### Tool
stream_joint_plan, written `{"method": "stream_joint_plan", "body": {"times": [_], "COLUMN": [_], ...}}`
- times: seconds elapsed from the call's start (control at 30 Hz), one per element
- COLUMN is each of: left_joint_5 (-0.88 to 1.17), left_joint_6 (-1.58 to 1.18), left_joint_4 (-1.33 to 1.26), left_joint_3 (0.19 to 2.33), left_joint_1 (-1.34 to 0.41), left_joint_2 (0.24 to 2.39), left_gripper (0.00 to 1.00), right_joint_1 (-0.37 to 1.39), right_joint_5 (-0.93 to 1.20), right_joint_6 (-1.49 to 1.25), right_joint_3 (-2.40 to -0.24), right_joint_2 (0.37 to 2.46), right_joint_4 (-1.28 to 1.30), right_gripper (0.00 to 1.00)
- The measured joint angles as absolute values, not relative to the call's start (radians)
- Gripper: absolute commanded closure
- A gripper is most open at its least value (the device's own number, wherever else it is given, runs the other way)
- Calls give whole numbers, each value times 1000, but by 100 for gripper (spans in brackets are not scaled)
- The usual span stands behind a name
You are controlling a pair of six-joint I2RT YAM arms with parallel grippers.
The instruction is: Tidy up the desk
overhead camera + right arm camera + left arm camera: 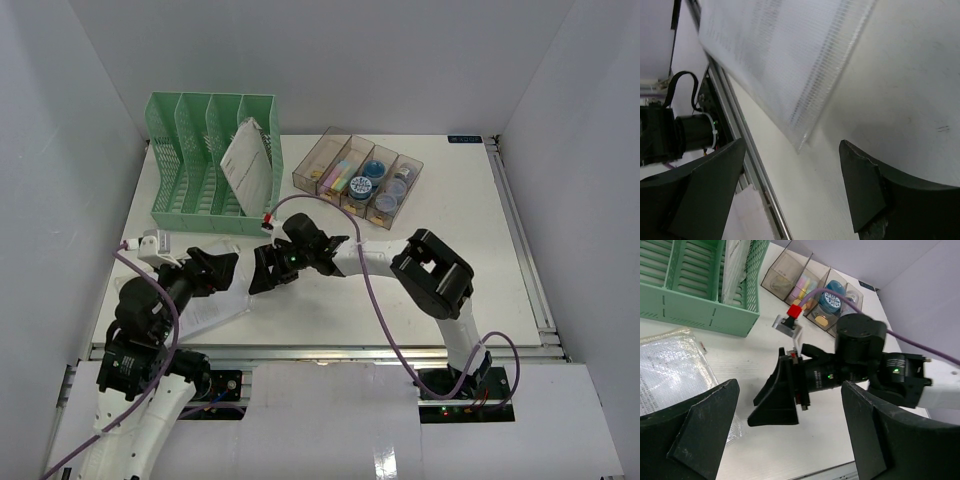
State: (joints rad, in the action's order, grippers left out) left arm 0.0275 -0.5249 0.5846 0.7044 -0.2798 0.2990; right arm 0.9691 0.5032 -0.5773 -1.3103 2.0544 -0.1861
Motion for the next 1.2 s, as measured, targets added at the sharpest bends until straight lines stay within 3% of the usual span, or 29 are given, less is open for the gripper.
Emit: {"method": "stream_joint_plan", "body": {"times": [0.2,0.53,0.63,0.77,0.9,1.1,1.2], "left_joint_5": [25,-5,-12,-16,-15,39,101], "left_joint_6": [-550,-558,-558,-564,-571,-575,-569], "left_joint_4": [592,611,616,621,622,605,570], "left_joint_3": [705,704,704,702,698,675,627], "left_joint_1": [-280,-280,-280,-280,-280,-280,-280], "left_joint_2": [284,230,209,192,188,184,184], "left_gripper": [6,5,5,5,3,2,2], "right_joint_1": [980,1048,1054,1056,1052,1027,1002], "right_joint_5": [447,449,452,446,453,494,529], "right_joint_6": [-696,-838,-863,-884,-899,-918,-922], "right_joint_3": [-1321,-1312,-1307,-1290,-1276,-1210,-1154], "right_joint_2": [2120,2157,2164,2168,2181,2184,2171], "right_joint_4": [-229,-306,-326,-338,-352,-452,-523], "right_gripper": [22,36,43,66,81,91,92]}}
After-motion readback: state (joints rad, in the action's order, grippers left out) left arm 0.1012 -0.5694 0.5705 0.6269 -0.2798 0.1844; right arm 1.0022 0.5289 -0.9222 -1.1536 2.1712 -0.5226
